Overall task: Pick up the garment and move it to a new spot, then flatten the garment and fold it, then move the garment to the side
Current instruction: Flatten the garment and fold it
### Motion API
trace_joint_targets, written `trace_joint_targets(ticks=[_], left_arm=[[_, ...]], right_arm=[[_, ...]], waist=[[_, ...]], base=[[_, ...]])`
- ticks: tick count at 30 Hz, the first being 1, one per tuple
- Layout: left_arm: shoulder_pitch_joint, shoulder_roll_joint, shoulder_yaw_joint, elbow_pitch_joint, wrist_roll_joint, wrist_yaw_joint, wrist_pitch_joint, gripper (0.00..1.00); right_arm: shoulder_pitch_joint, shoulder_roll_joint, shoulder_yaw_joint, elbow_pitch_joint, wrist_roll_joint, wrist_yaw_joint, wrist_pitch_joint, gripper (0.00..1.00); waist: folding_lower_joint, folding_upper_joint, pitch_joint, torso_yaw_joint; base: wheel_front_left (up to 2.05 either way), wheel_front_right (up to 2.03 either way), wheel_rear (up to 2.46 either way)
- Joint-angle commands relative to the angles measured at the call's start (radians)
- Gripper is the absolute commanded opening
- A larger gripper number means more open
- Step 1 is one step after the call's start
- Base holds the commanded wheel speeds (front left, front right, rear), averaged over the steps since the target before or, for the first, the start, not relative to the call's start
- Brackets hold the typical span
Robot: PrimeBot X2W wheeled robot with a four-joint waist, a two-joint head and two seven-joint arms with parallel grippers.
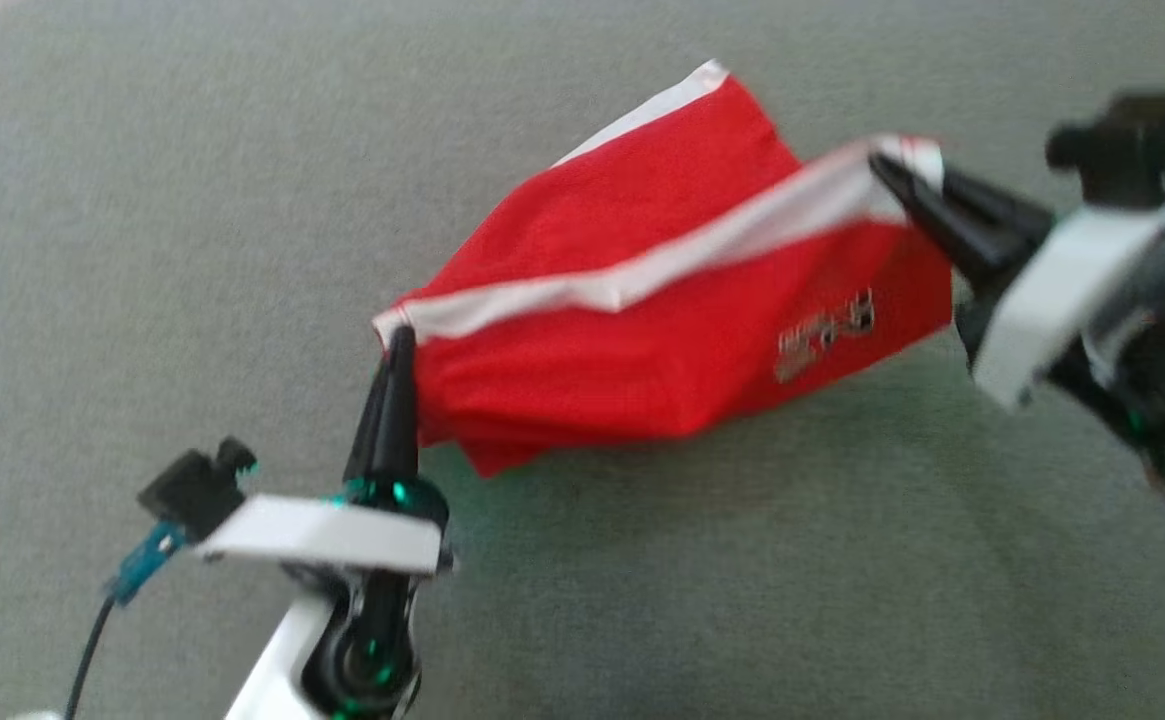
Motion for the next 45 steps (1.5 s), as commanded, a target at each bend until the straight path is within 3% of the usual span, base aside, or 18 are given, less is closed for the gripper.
trace_joint_targets(ticks=[1,12,20,21,23,24,25,26,32,37,41,45], left_arm=[[-0.055,-0.014,0.048,0.011,0.016,0.000,-0.026,0.00],[-0.180,-0.115,0.059,0.205,0.054,-0.023,-0.086,0.00],[-0.260,-0.139,0.053,0.318,0.068,-0.031,-0.099,0.00],[-0.268,-0.140,0.046,0.323,0.059,-0.032,-0.099,0.05],[-0.282,-0.140,0.031,0.328,0.042,-0.034,-0.099,0.38],[-0.287,-0.140,0.024,0.331,0.034,-0.034,-0.099,0.57],[-0.292,-0.140,0.017,0.334,0.030,-0.033,-0.099,0.94],[-0.297,-0.140,0.008,0.338,0.025,-0.033,-0.099,1.00],[-0.297,-0.140,-0.016,0.373,0.023,-0.034,-0.099,1.00],[-0.261,-0.134,-0.008,0.418,0.089,-0.030,-0.100,1.00],[-0.226,-0.097,0.041,0.408,0.195,-0.016,-0.100,1.00],[-0.201,-0.058,0.111,0.366,0.387,0.006,-0.100,1.00]], right_arm=[[-0.054,0.006,0.027,0.024,-0.009,0.007,-0.032,0.00],[-0.337,0.070,0.151,0.365,-0.014,0.007,-0.172,0.00],[-0.493,0.139,0.249,0.606,-0.001,0.007,-0.268,0.00],[-0.505,0.146,0.262,0.628,0.004,0.007,-0.273,0.00],[-0.525,0.156,0.291,0.669,0.017,0.007,-0.277,0.00],[-0.533,0.161,0.302,0.690,0.023,0.007,-0.280,0.07],[-0.540,0.165,0.315,0.708,0.028,0.007,-0.281,0.82],[-0.547,0.169,0.326,0.724,0.035,0.007,-0.285,1.00],[-0.557,0.175,0.400,0.769,0.105,0.007,-0.272,1.00],[-0.532,0.144,0.444,0.764,0.188,0.007,-0.226,1.00],[-0.505,0.119,0.456,0.755,0.232,0.007,-0.225,1.00],[-0.467,0.121,0.443,0.775,0.267,0.007,-0.241,1.00]], waist=[[-0.0002,0.0000,0.040,0.035],[-0.0002,0.0000,0.120,0.106],[-0.0002,0.0000,0.156,0.132],[-0.0002,0.0000,0.160,0.135],[-0.0002,0.0000,0.166,0.140],[-0.0002,0.0000,0.168,0.141],[-0.0002,0.0000,0.170,0.143],[-0.0002,0.0000,0.172,0.145],[-0.0002,0.0000,0.152,0.139],[-0.0002,0.0000,0.101,0.123],[-0.0002,0.0000,0.059,0.110],[-0.0002,0.0000,0.031,0.105]], base=[[0.00,0.00,0.00],[0.00,0.00,0.00],[0.00,0.00,0.00],[0.00,0.00,0.00],[0.00,0.00,0.00],[0.00,0.00,0.00],[0.00,0.00,0.00],[0.00,0.00,0.00],[0.00,0.00,0.00],[0.00,0.00,0.00],[0.00,0.00,0.00],[0.00,0.00,0.00]])
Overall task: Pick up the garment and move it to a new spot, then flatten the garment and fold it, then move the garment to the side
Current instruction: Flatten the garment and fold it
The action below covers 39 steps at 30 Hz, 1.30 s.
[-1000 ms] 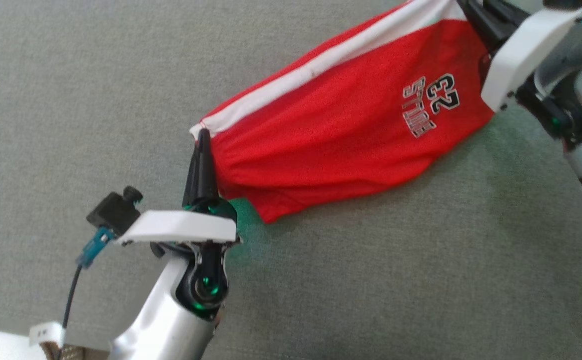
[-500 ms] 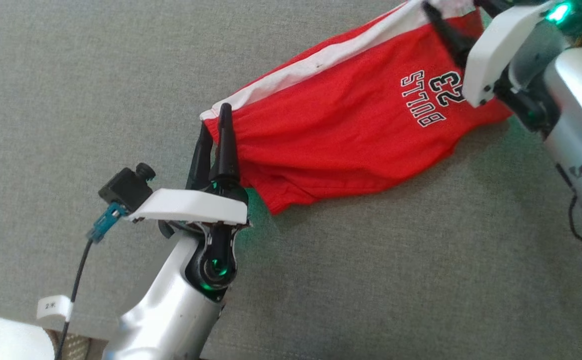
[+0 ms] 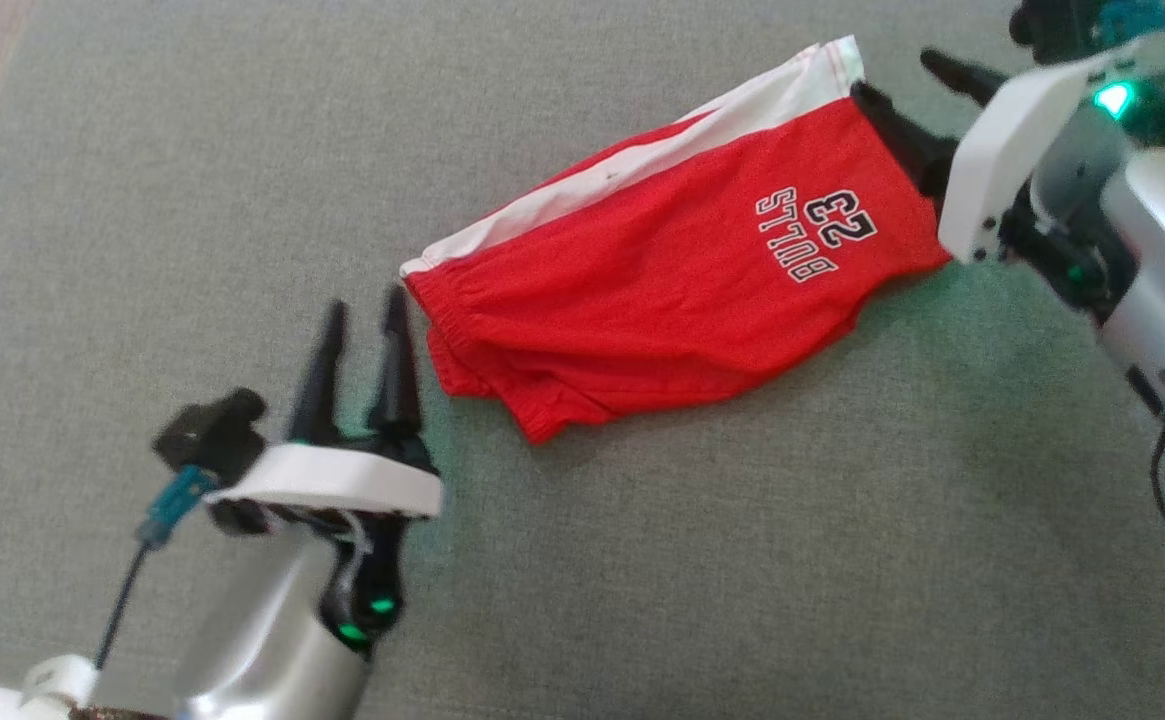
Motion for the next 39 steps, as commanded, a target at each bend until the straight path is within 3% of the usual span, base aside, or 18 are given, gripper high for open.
trace_joint_targets(ticks=[1,2,7,11,22,29,31,32,39], left_arm=[[-0.010,0.029,0.078,-0.062,0.088,0.007,-0.007,1.00],[-0.010,0.029,0.078,-0.062,0.088,0.007,-0.007,1.00],[-0.012,0.046,0.121,-0.089,0.307,-0.001,-0.007,1.00],[-0.038,0.042,0.142,-0.075,0.393,-0.006,-0.007,1.00],[-0.022,-0.012,0.196,-0.081,0.463,-0.043,-0.007,1.00],[-0.005,-0.030,0.228,-0.094,0.483,-0.057,-0.007,1.00],[-0.005,-0.032,0.236,-0.094,0.488,-0.060,-0.007,1.00],[-0.005,-0.033,0.240,-0.093,0.490,-0.061,-0.007,1.00],[0.012,-0.031,0.264,-0.081,0.506,-0.070,-0.007,1.00]], right_arm=[[0.038,0.009,-0.015,-0.003,0.019,0.007,-0.018,1.00],[0.038,0.009,-0.015,-0.003,0.019,0.007,-0.018,1.00],[0.048,0.051,-0.048,0.080,0.026,0.007,-0.037,1.00],[0.025,0.098,-0.081,0.182,0.004,0.007,-0.058,1.00],[-0.067,0.238,-0.138,0.530,-0.092,0.007,-0.073,1.00],[-0.039,0.280,-0.139,0.587,-0.135,0.007,-0.028,1.00],[-0.029,0.294,-0.132,0.589,-0.141,0.007,-0.007,0.16],[-0.026,0.299,-0.127,0.588,-0.144,0.007,-0.007,0.00],[-0.009,0.281,-0.134,0.578,-0.144,0.007,-0.095,0.00]], waist=[[0.0002,0.0000,-0.016,-0.005],[0.0002,0.0000,-0.016,-0.005],[0.0002,0.0000,-0.007,0.004],[0.0002,0.0000,0.018,0.019],[0.0002,0.0000,0.062,0.068],[0.0002,0.0000,0.063,0.081],[0.0002,0.0000,0.061,0.076],[0.0002,0.0000,0.059,0.072],[0.0002,0.0000,0.006,0.021]], base=[[0.00,0.00,0.00],[0.00,0.00,0.00],[0.00,0.00,0.00],[0.00,0.00,0.00],[0.00,0.00,0.00],[0.00,0.00,0.00],[0.00,0.00,0.00],[0.00,0.00,0.00],[0.00,0.00,0.00]])
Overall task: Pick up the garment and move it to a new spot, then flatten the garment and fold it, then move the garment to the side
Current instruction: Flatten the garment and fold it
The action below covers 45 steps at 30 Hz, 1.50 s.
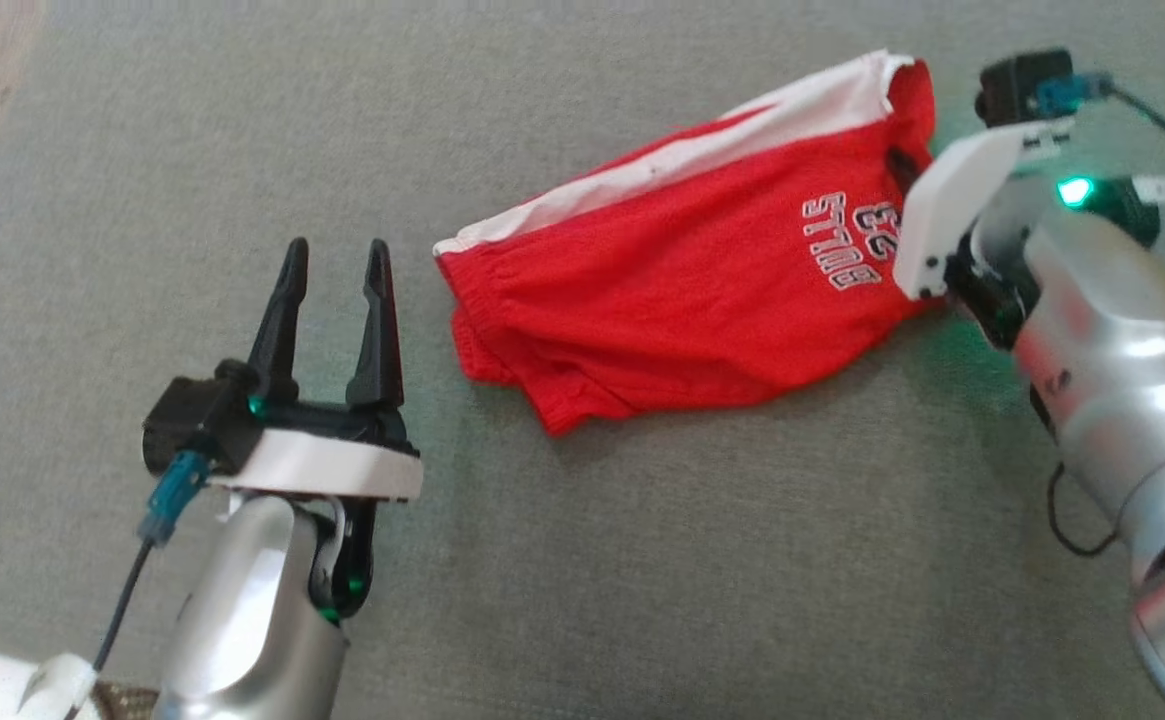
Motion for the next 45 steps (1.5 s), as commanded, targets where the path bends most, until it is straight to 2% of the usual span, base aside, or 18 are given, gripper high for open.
trace_joint_targets(ticks=[1,7,14,19,22,26,27,34,38,43,44,45], left_arm=[[0.019,0.024,0.044,-0.024,0.016,-0.006,-0.006,1.00],[0.050,0.048,0.053,-0.022,0.025,-0.009,-0.006,1.00],[0.080,0.076,0.061,-0.023,0.026,-0.009,-0.006,1.00],[0.091,0.082,0.054,-0.026,0.024,-0.008,0.000,1.00],[0.092,0.083,0.046,-0.028,0.024,-0.008,0.004,1.00],[0.090,0.084,0.034,-0.028,0.025,-0.008,0.007,1.00],[0.088,0.084,0.029,-0.028,0.023,-0.009,0.008,1.00],[0.082,0.076,0.011,-0.023,0.017,-0.009,0.006,1.00],[0.075,0.072,0.002,-0.019,0.013,-0.009,0.005,1.00],[0.064,0.070,-0.001,-0.013,0.007,-0.010,0.003,1.00],[0.062,0.070,-0.002,-0.011,0.006,-0.010,0.002,1.00],[0.061,0.069,-0.002,-0.010,0.006,-0.010,0.002,1.00]], right_arm=[[0.046,-0.008,-0.004,0.001,0.000,0.007,-0.034,0.00],[0.070,-0.046,-0.022,0.004,0.002,0.007,-0.098,0.00],[0.081,-0.140,-0.028,0.013,-0.053,0.007,-0.187,0.00],[0.065,-0.195,-0.039,0.015,-0.109,0.007,-0.187,0.00],[0.050,-0.198,-0.052,0.016,-0.136,0.007,-0.166,0.00],[0.020,-0.150,-0.056,0.016,-0.172,0.007,-0.136,0.00],[0.005,-0.102,-0.054,0.016,-0.186,0.007,-0.120,0.00],[-0.002,0.079,-0.029,0.008,-0.212,0.007,-0.064,0.00],[0.019,0.123,-0.015,0.006,-0.221,0.007,-0.040,0.00],[0.041,0.144,-0.007,-0.007,-0.219,0.007,-0.019,0.00],[0.045,0.146,-0.005,-0.012,-0.219,0.007,-0.015,0.02],[0.049,0.147,-0.002,-0.017,-0.218,0.007,-0.013,0.35]], waist=[[0.0000,0.0000,-0.036,-0.034],[0.0000,0.0000,-0.086,-0.093],[0.0000,0.0000,-0.132,-0.154],[0.0000,0.0000,-0.144,-0.168],[0.0000,0.0000,-0.149,-0.164],[0.0000,0.0000,-0.155,-0.147],[0.0000,0.0000,-0.156,-0.137],[0.0000,0.0000,-0.151,-0.089],[0.0000,0.0000,-0.141,-0.063],[0.0000,0.0000,-0.128,-0.045],[0.0000,0.0000,-0.126,-0.042],[0.0000,0.0000,-0.125,-0.041]], base=[[0.00,0.00,0.00],[0.00,0.00,0.00],[0.00,0.00,0.00],[0.00,0.00,0.00],[0.00,0.00,0.00],[0.00,0.00,0.00],[0.00,0.00,0.00],[0.00,0.00,0.00],[0.00,0.00,0.00],[0.00,0.00,0.00],[0.00,0.00,0.00],[0.00,0.00,0.00]])
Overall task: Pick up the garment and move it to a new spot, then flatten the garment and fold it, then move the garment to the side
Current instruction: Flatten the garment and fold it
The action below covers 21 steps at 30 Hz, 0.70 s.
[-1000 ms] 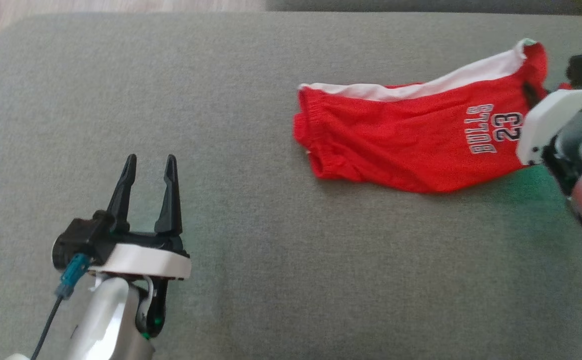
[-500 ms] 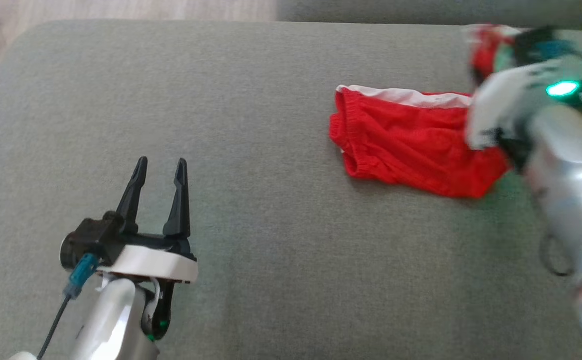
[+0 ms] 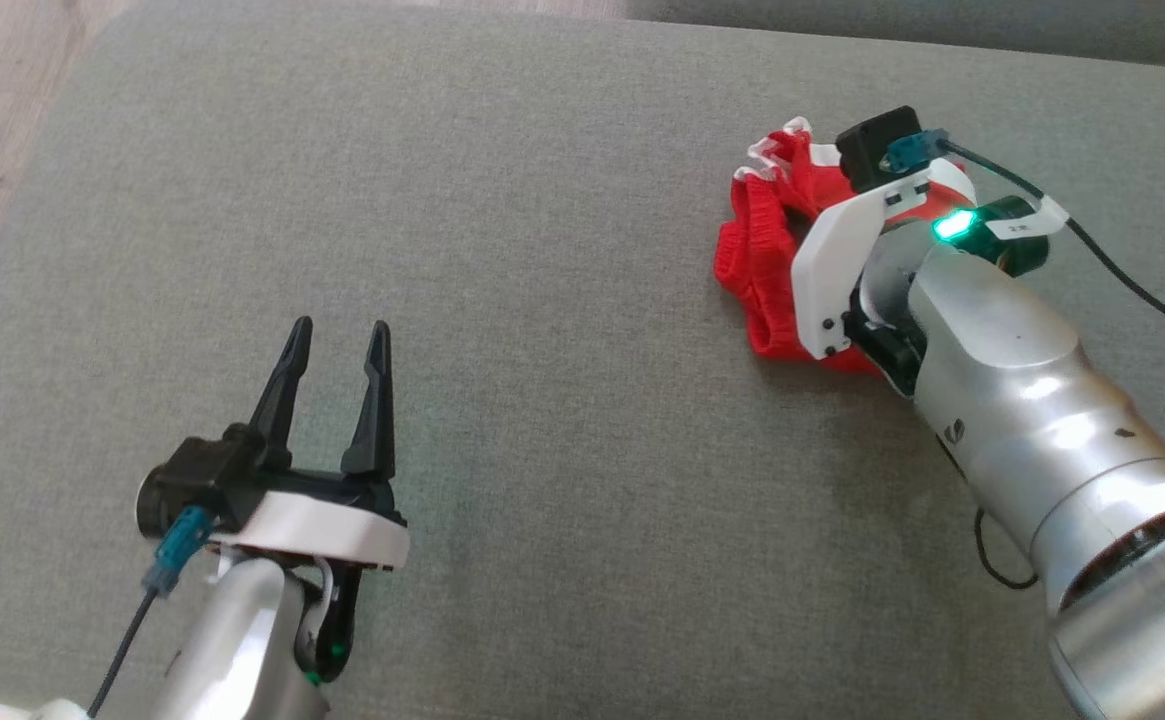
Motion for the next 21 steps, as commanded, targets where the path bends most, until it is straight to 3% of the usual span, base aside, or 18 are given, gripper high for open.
trace_joint_targets(ticks=[1,2,12,16,21], left_arm=[[-0.038,0.011,0.031,-0.021,-0.009,-0.006,-0.006,1.00],[-0.039,0.010,0.031,-0.019,-0.009,-0.006,-0.007,1.00],[-0.037,0.010,0.037,-0.010,-0.013,-0.001,-0.011,1.00],[-0.027,0.015,0.043,-0.010,-0.014,0.003,-0.012,1.00],[-0.011,0.021,0.049,-0.015,-0.016,0.008,-0.012,1.00]], right_arm=[[0.004,0.024,0.010,-0.041,0.000,0.007,0.001,0.94],[0.012,0.024,0.009,-0.060,0.010,0.007,0.004,1.00],[0.054,0.018,-0.054,-0.264,0.155,0.007,-0.023,1.00],[0.060,-0.079,-0.108,-0.319,0.161,0.007,-0.091,1.00],[0.110,-0.220,-0.195,-0.300,0.102,0.007,-0.179,1.00]], waist=[[-0.0001,0.0000,0.002,0.003],[-0.0001,0.0000,0.003,0.003],[-0.0001,0.0000,-0.011,-0.013],[-0.0001,0.0000,-0.027,-0.028],[-0.0001,0.0000,-0.044,-0.042]], base=[[0.00,0.00,0.00],[0.00,0.00,0.00],[0.00,0.00,0.00],[0.00,0.00,0.00],[0.00,0.00,0.00]])
